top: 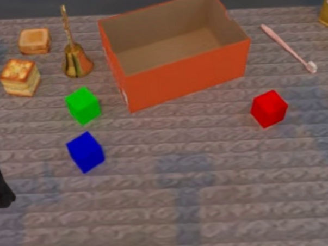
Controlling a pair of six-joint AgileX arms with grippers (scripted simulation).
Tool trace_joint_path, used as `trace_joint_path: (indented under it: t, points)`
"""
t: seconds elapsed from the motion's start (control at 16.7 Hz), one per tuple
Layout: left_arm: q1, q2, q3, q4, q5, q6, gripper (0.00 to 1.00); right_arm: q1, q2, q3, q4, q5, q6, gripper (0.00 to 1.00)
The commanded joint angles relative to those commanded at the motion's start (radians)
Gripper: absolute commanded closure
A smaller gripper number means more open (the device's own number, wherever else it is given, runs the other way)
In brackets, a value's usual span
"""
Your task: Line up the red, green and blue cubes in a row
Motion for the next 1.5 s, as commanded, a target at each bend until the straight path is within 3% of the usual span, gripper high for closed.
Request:
trace_joint_path:
  t: [0.42,0.78,1.26,1.5]
  points:
    - [0.0,0.0,0.0,0.0,0.0,0.0,0.0,0.089,0.712,0.591,-0.405,0.003,-0.042,0.0]
    - [0.0,0.0,0.0,0.0,0.0,0.0,0.0,0.136,1.065,0.933,-0.598,0.001,-0.063,0.0]
    - [0.0,0.0,0.0,0.0,0.0,0.0,0.0,0.138,1.111,0.977,-0.62,0.0,-0.066,0.0]
    - [0.0,0.0,0.0,0.0,0.0,0.0,0.0,0.142,1.136,0.891,-0.509,0.0,-0.067,0.0]
